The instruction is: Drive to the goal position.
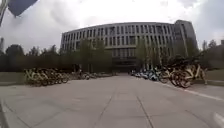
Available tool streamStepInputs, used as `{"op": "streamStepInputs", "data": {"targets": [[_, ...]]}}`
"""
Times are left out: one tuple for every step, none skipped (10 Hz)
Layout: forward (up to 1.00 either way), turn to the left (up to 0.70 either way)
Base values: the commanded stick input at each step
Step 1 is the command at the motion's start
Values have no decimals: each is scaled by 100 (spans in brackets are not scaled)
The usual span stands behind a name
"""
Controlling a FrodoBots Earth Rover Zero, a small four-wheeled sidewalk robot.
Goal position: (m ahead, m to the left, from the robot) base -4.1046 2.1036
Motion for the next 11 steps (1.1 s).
{"op": "streamStepInputs", "data": {"targets": [[0, 0], [0, 0], [0, 0], [0, 0], [0, 0], [0, 0], [0, 0], [0, 0], [0, 19], [0, 49], [0, 69]]}}
